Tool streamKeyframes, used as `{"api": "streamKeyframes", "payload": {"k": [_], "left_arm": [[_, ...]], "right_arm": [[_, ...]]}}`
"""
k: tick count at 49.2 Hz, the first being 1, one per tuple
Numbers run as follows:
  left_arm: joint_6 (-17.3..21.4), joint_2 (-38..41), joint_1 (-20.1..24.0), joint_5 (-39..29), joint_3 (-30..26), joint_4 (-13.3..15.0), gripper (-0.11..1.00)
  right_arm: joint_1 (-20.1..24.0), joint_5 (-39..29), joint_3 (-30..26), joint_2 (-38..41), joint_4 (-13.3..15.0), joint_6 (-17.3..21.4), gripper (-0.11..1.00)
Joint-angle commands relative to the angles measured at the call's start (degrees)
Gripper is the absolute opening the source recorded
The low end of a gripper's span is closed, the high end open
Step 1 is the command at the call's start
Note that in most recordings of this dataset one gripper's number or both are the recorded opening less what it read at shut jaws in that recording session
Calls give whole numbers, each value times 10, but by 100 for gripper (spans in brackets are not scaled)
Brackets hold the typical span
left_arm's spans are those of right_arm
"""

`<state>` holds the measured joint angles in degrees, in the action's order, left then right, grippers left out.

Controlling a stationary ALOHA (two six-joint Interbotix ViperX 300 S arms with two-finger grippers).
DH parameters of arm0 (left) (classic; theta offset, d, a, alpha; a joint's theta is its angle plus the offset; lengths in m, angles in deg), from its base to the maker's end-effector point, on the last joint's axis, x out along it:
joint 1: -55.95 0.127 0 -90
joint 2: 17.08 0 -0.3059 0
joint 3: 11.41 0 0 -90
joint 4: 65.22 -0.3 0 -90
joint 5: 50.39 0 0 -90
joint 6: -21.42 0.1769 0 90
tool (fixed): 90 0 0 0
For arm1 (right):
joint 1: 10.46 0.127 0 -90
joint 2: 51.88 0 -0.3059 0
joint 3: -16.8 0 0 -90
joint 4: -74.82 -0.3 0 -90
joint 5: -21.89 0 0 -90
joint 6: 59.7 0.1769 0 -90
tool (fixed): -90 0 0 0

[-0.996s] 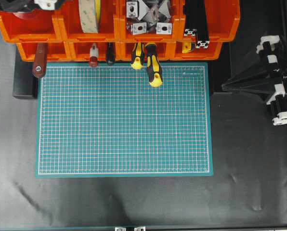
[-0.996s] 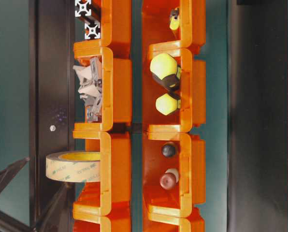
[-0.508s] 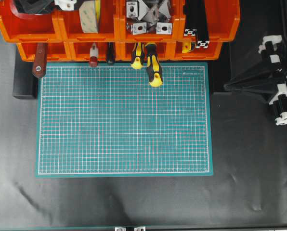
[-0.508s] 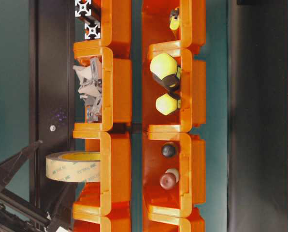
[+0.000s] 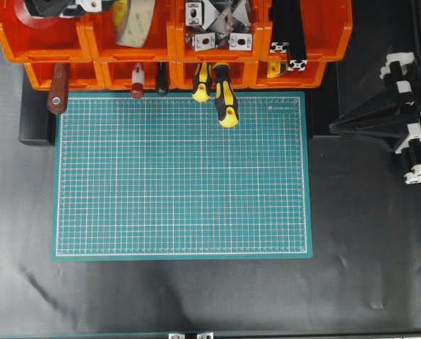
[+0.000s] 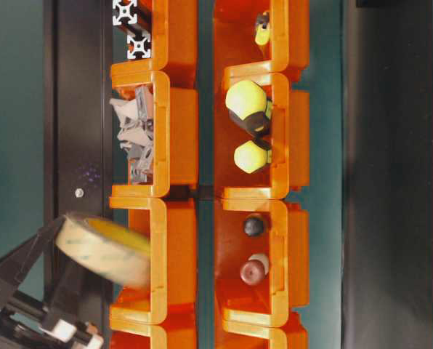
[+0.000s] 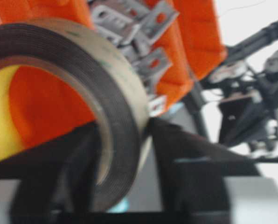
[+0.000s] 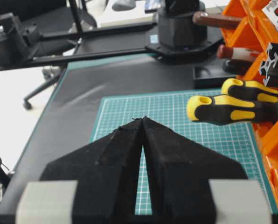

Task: Pick foam from container rack with left arm.
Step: 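Grasp the black foam tape roll in the bin with the left gripper, then lift the tape roll out of the bin and carry it over the mat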

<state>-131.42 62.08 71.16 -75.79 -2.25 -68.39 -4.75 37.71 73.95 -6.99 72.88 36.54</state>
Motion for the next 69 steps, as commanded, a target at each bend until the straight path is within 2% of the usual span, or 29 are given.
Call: {"api": "streamKeyframes", "payload": {"k": [1,8,15,25,36,46,49,53,62,69], "left_arm": [[4,-9,2,40,-14,-2,25],[8,-11,-4,92,-23,-2,25],[17,-22,-30,123,-40,-3,25],[62,-42,-110,182,-38,-3,25],[149,-17,-258,217,-9,-3,25],[251,26,-330,213,17,-3,25],[277,35,-344,208,24,-3,25],[293,47,-353,205,36,-3,25],[292,89,-353,172,70,-3,25],[291,135,-347,128,66,-3,25]], "right_arm": [[1,1,-7,3,0,1,0],[1,1,-7,3,0,1,0],[1,1,-7,2,0,1,0],[1,2,-7,2,0,1,0],[1,2,-7,0,0,1,0],[1,2,-9,-4,0,2,0],[1,2,-9,-7,0,2,0],[1,2,-11,-12,-1,2,0],[1,2,-12,-21,-2,3,0],[1,1,-15,-29,-2,3,0]]}}
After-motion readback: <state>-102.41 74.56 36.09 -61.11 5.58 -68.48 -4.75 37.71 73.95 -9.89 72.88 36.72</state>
